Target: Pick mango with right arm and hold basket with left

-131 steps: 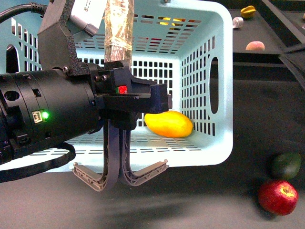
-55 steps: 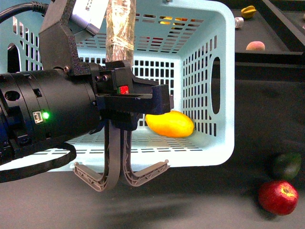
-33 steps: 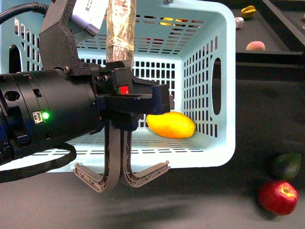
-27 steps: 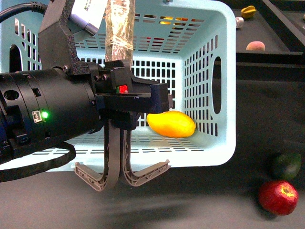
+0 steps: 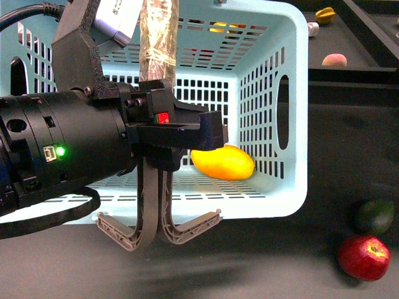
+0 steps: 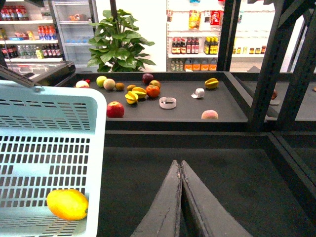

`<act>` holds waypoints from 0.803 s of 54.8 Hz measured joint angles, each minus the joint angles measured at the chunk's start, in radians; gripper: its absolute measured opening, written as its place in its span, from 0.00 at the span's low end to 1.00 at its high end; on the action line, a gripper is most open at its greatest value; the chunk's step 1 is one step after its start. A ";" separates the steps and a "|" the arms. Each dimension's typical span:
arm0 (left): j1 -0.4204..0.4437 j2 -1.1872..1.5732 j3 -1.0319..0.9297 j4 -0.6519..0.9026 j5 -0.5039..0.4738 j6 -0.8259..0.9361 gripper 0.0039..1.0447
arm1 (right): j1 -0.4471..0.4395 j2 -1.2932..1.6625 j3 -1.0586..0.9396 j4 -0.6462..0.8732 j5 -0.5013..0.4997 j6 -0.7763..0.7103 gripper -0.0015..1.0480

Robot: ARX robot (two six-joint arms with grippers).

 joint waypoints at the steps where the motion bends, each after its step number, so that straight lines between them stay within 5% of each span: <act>1: 0.000 0.000 0.000 0.000 0.000 -0.002 0.04 | 0.000 0.000 0.000 0.000 0.000 0.000 0.02; 35: 0.000 0.000 0.000 0.000 0.000 0.000 0.04 | 0.000 0.000 0.000 0.000 0.000 0.000 0.02; 44: 0.000 0.000 0.000 0.000 0.000 -0.001 0.04 | 0.000 0.000 0.000 0.000 0.000 -0.002 0.27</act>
